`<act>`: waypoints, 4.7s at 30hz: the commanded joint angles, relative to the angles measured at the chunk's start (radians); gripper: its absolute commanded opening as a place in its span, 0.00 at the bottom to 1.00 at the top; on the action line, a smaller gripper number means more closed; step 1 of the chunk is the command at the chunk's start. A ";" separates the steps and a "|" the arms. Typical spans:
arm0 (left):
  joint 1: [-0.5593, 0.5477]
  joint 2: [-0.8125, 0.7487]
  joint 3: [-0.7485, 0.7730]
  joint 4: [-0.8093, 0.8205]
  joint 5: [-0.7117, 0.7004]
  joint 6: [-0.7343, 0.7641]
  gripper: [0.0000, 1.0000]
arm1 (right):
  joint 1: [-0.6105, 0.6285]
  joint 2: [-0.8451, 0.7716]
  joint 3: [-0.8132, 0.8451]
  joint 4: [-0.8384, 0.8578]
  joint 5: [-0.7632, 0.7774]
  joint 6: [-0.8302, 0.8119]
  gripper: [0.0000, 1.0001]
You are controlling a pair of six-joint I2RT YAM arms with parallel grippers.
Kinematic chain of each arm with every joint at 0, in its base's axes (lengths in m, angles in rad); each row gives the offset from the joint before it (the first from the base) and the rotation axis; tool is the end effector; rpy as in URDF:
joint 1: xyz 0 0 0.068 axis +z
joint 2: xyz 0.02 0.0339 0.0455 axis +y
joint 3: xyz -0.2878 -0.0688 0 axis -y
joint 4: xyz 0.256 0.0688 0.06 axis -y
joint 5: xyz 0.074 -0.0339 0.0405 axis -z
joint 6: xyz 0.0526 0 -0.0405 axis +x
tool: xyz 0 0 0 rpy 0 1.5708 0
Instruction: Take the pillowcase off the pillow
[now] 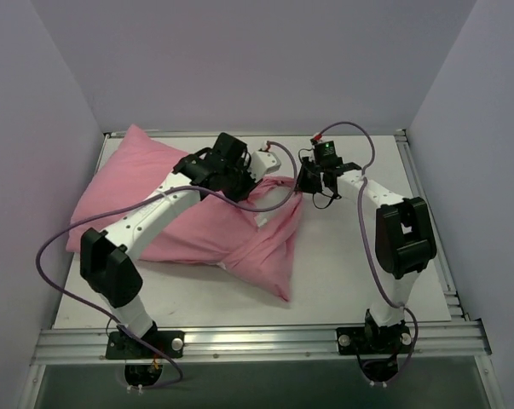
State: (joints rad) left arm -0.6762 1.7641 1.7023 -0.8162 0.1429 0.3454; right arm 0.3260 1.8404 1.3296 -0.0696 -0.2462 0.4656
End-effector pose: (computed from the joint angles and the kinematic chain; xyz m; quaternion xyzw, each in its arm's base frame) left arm 0.3190 -0.2656 0.3430 0.4798 0.8066 -0.1220 0.3230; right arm 0.4258 0.1575 0.2495 0.0027 0.8752 0.2815 0.3935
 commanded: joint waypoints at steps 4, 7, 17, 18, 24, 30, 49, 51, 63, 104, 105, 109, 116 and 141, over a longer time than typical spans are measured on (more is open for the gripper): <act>0.099 -0.248 -0.015 -0.067 0.030 -0.002 0.02 | -0.117 0.132 -0.056 0.059 0.117 0.013 0.00; 0.125 -0.279 0.005 -0.087 0.026 0.017 0.02 | -0.146 0.161 -0.058 0.111 0.065 0.027 0.00; 0.519 -0.230 -0.192 0.023 -0.089 0.099 0.02 | -0.151 0.088 -0.161 0.149 0.030 -0.008 0.00; 0.527 -0.224 -0.225 0.055 -0.115 0.112 0.02 | -0.148 0.080 -0.185 0.162 -0.006 -0.007 0.00; 0.428 -0.227 -0.301 0.057 -0.016 0.145 0.07 | -0.033 0.037 -0.176 0.197 -0.067 0.002 0.00; 0.379 -0.222 -0.089 -0.050 0.179 0.115 0.73 | 0.002 -0.004 -0.176 0.249 -0.165 0.083 0.00; -0.082 0.127 0.266 -0.144 -0.075 0.144 0.70 | 0.018 -0.076 -0.178 0.260 -0.189 0.134 0.00; -0.083 0.165 0.263 -0.114 -0.115 0.161 0.70 | 0.021 -0.081 -0.178 0.260 -0.188 0.136 0.00; -0.066 0.259 0.223 -0.176 -0.152 0.236 0.78 | 0.021 -0.098 -0.175 0.254 -0.185 0.133 0.00; 0.148 0.024 0.305 0.132 -0.068 -0.192 0.02 | 0.034 -0.371 0.010 -0.005 0.083 0.005 0.71; 0.148 0.035 0.324 0.134 -0.066 -0.212 0.02 | 0.056 -0.404 -0.001 -0.007 0.112 0.034 0.71; 0.142 0.084 0.404 0.134 -0.071 -0.266 0.02 | 0.142 -0.438 -0.078 0.020 0.168 0.206 0.70; 0.125 0.124 0.444 0.135 -0.083 -0.309 0.02 | 0.248 -0.391 -0.098 0.123 0.271 0.347 0.67; 0.320 0.239 0.776 0.127 -0.266 -0.283 0.02 | 0.286 -0.333 -0.260 0.011 0.123 0.231 0.00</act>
State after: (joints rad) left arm -0.4103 2.0434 2.3535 -0.8223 -0.0227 0.0437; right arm 0.6033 1.5402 1.1183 0.0826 -0.0937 0.7589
